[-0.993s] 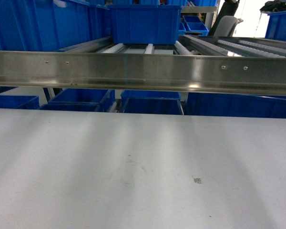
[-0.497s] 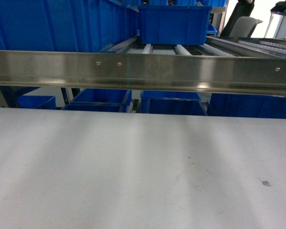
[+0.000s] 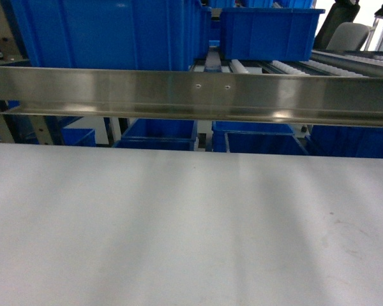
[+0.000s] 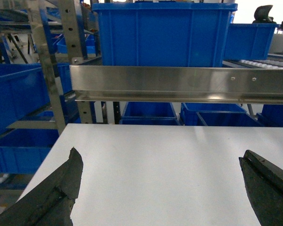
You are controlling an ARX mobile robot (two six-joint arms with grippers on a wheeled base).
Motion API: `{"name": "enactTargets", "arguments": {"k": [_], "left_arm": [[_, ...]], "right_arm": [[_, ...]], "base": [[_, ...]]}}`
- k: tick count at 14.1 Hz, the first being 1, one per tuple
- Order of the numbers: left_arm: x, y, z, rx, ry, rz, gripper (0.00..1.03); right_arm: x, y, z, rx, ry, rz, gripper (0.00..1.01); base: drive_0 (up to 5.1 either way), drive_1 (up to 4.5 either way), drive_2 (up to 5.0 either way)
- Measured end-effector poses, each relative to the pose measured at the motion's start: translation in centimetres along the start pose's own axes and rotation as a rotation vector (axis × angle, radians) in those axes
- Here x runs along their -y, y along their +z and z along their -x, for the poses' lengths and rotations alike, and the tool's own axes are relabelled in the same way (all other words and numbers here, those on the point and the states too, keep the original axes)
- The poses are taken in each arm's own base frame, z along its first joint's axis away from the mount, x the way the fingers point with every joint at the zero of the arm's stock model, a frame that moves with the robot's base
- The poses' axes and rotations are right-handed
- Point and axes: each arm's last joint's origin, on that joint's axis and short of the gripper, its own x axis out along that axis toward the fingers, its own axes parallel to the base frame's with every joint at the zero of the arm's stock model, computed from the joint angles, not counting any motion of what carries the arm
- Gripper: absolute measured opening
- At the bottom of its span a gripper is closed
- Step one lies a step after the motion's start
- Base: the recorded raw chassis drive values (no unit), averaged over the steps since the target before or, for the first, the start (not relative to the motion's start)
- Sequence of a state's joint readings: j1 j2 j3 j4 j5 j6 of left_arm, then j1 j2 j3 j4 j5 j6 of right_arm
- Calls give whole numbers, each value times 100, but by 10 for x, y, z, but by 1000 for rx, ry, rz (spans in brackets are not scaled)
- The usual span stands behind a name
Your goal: Place green bowl on second shelf with right arm
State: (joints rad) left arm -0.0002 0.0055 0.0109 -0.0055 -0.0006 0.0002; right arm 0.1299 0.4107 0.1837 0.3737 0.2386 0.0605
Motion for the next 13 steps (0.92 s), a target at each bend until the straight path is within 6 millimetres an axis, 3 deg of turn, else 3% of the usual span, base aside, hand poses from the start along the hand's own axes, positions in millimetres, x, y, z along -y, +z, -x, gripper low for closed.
{"name": "enactTargets", "arguments": {"k": [13], "left_arm": [[0,0,0,1,0,0,98]], "right_arm": [[0,0,0,1,1,0,2]], "base": [[-503,242,242]]}}
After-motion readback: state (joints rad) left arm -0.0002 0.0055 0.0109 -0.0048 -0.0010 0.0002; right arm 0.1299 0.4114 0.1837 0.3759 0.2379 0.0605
